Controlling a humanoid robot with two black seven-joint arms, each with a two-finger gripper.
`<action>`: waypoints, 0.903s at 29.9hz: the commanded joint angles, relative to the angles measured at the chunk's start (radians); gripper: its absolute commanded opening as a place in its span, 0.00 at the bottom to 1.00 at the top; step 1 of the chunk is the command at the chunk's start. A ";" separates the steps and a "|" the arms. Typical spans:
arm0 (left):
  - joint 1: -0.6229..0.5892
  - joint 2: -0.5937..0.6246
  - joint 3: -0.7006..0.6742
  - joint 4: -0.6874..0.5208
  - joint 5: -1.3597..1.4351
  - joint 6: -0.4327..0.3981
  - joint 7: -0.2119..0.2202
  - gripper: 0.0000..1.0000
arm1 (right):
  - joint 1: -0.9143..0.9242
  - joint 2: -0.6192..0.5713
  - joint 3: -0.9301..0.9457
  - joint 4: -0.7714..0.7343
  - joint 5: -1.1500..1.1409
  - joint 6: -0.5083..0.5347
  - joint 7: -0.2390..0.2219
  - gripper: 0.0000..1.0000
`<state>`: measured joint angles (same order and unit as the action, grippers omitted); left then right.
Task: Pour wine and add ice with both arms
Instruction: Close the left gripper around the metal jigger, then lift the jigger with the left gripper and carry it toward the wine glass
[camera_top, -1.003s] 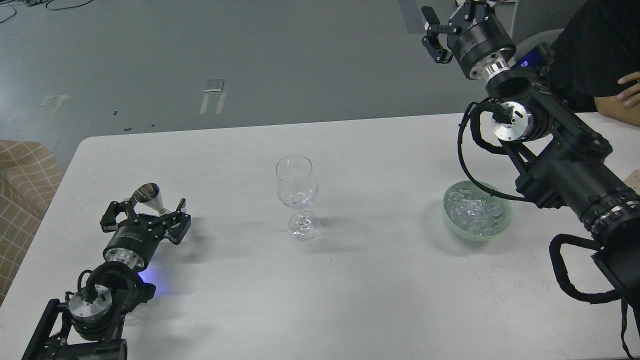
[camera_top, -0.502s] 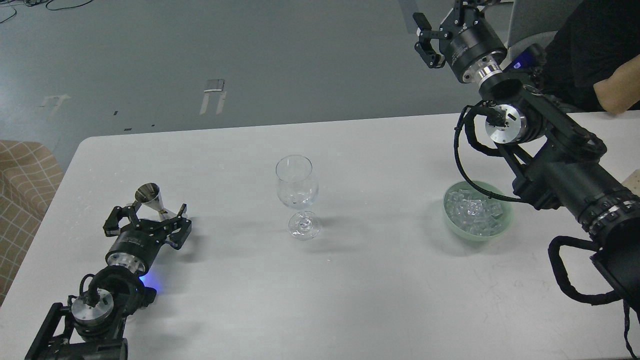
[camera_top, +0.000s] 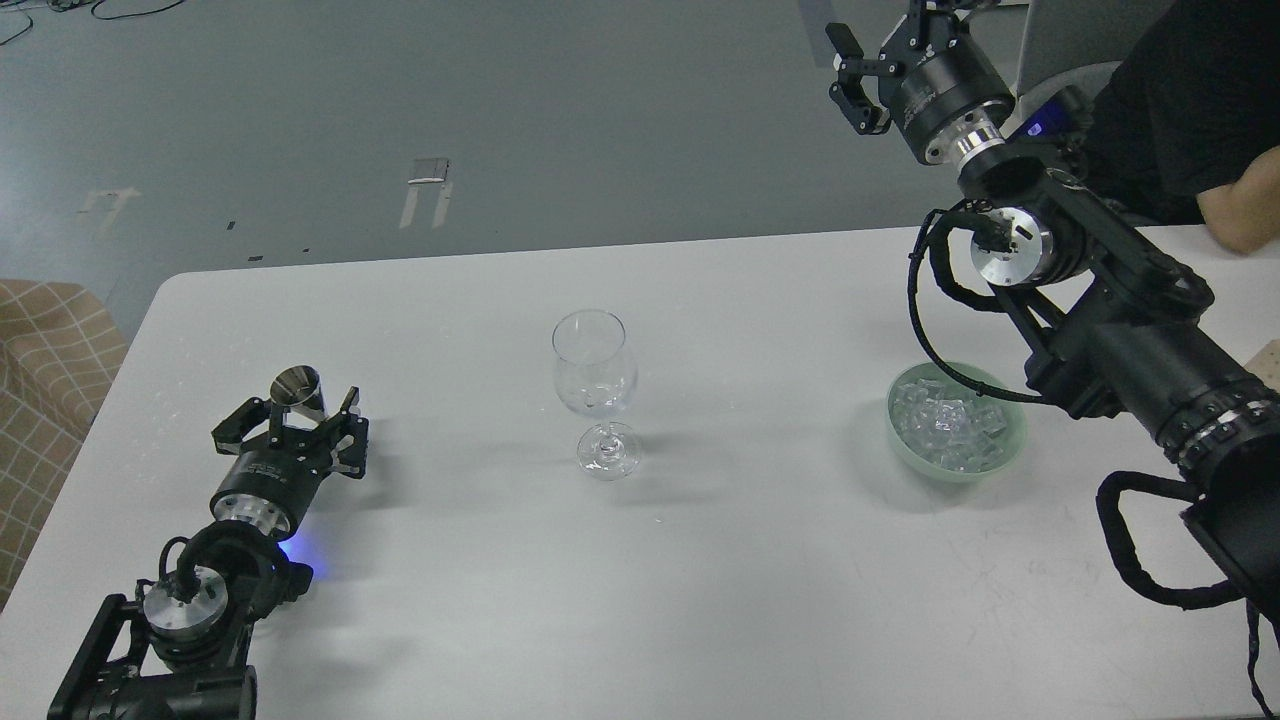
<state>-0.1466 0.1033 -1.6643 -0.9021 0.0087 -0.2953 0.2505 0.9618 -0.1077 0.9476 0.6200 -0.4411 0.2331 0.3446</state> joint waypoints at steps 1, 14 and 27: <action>0.002 -0.001 0.000 0.000 0.001 -0.001 0.003 0.57 | 0.000 0.000 0.000 0.001 -0.001 0.000 0.001 1.00; -0.001 -0.011 -0.003 0.037 -0.003 -0.079 -0.010 0.31 | -0.002 -0.003 -0.001 0.001 -0.001 0.000 0.001 1.00; -0.001 -0.014 -0.006 0.038 -0.009 -0.094 -0.010 0.17 | 0.006 -0.001 0.000 0.001 -0.001 -0.001 0.001 1.00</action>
<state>-0.1459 0.0890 -1.6697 -0.8636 0.0030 -0.3893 0.2408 0.9649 -0.1095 0.9478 0.6214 -0.4418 0.2331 0.3453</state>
